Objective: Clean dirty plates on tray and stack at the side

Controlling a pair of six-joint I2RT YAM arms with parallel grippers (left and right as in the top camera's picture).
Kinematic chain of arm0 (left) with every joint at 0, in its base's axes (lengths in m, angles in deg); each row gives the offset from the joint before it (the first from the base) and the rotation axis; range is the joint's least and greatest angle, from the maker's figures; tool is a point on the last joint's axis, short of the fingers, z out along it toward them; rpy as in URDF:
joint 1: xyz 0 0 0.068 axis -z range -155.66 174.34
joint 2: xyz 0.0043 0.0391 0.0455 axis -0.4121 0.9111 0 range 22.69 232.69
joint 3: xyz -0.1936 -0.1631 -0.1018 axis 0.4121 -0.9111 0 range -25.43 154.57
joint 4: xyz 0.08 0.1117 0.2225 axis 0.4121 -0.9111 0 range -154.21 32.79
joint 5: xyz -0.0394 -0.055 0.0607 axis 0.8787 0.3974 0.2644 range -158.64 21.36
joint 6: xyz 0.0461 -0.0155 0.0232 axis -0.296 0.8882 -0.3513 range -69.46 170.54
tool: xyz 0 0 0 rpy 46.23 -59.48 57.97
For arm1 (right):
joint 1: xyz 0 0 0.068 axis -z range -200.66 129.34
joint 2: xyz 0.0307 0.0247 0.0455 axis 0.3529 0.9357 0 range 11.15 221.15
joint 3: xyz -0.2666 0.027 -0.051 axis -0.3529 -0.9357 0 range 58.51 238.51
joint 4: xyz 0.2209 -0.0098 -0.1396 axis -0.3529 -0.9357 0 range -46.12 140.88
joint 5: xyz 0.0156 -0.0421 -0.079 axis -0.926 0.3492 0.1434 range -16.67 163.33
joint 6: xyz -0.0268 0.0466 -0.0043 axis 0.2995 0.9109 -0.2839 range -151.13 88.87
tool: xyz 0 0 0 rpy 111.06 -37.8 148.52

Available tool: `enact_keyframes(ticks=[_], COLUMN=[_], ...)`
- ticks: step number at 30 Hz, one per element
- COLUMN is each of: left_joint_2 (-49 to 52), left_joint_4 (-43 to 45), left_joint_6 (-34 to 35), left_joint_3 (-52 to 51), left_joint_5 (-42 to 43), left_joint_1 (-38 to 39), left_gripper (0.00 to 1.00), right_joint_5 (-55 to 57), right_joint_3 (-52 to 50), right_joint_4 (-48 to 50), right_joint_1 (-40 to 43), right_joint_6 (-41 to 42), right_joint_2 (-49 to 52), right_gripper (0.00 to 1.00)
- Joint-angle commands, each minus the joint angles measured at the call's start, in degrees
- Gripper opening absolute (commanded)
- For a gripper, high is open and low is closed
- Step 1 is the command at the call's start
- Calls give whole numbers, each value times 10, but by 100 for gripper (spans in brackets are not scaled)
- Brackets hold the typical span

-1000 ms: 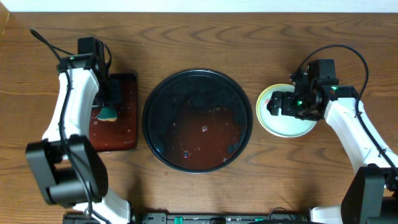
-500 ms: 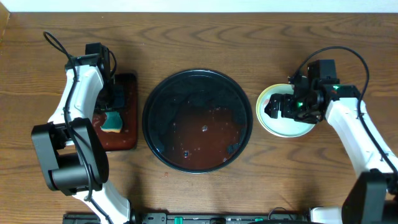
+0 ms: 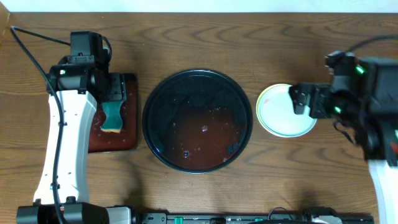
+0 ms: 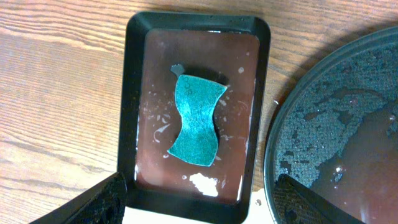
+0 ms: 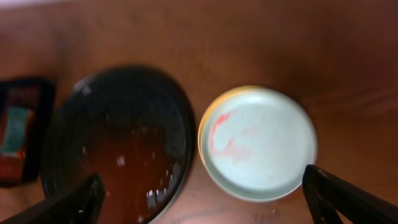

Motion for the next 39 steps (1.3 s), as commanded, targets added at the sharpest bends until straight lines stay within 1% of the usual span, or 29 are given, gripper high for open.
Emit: enact_keyframes(ticks=[1,9,12,16,21,26,31,32,36,39], left_joint_2=[6,6,6,6,6,6,6,6,6,6], left_joint_4=[-3,-3,-3,-3,-3,-3,-3,-3,-3,-3], left_joint_6=[9,9,9,9,9,9,9,9,9,9], left_joint_3=[4,4,4,4,4,4,4,4,4,4], left_joint_5=[-2,-3,-3,-2,-3,-3,-2,-3,-2,-2], left_joint_1=[-2,-2,-2,-2,-2,-2,-2,-2,-2,-2], left_gripper=[76,77,77,77,77,77,77,77,77,77], right_joint_5=[20,20,23,46,48,47,17,16,15,15], right_joint_3=[7,7,7,5,-49,-206,-398,-463,-585,-654], right_joint_4=[-5,-12,-22,-42,-7,114,245,292,389,447], right_joint_1=[-4,-4,-4,-7,-12,-12,-12,-12,-12,-12], right_joint_6=[-8,-8,-8,-31,-58,-66,-64,-59,-55,-54], right_joint_2=[-65,-178,-202,-221,-245,-324,-442,-481,-555,-594], right_gripper=[99,99,99,99,99,99,99,99,99,99])
